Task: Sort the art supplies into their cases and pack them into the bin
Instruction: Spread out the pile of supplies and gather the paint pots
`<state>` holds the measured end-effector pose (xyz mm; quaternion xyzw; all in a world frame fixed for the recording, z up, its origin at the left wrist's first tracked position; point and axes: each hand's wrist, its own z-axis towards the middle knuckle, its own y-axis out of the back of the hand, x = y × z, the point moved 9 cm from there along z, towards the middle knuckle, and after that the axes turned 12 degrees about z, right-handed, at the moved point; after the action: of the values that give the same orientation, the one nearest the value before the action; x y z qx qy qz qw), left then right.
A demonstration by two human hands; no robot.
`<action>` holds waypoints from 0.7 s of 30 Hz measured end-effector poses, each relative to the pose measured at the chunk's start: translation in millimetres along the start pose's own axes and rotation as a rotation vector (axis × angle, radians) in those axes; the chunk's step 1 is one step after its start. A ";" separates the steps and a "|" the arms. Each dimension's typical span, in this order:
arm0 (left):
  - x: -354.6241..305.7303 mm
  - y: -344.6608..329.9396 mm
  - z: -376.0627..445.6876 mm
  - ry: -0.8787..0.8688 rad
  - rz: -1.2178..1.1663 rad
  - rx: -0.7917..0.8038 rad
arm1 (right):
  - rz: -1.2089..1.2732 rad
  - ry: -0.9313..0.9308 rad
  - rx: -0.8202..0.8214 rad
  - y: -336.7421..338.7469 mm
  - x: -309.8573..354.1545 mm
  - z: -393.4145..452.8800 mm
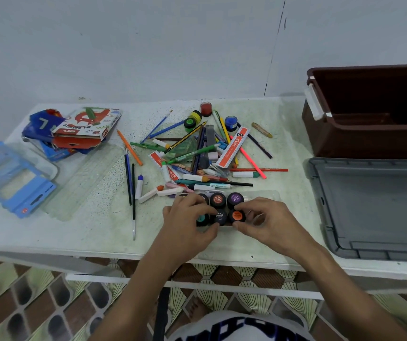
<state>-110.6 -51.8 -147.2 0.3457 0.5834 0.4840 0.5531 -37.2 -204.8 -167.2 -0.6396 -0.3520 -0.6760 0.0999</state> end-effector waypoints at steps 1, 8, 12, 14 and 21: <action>-0.9 -0.6 0.7 -0.003 0.001 0.017 | -0.003 0.011 -0.013 -0.1 1.0 0.1; -3.8 -2.3 6.6 0.014 0.069 0.054 | -0.046 0.020 -0.052 1.1 1.7 -0.7; 2.2 -3.9 6.3 0.022 -0.006 0.074 | -0.013 -0.012 -0.033 2.5 -1.1 -1.5; -1.2 -4.6 5.0 -0.032 0.039 0.074 | 0.006 -0.030 -0.020 2.7 -2.7 -0.7; 1.0 -3.1 5.1 -0.089 0.041 0.022 | 0.018 -0.043 -0.015 1.6 -4.2 2.8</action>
<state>-105.4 -50.8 -150.0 0.3849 0.5560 0.4732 0.5646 -33.4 -205.6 -170.7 -0.6578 -0.3431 -0.6640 0.0934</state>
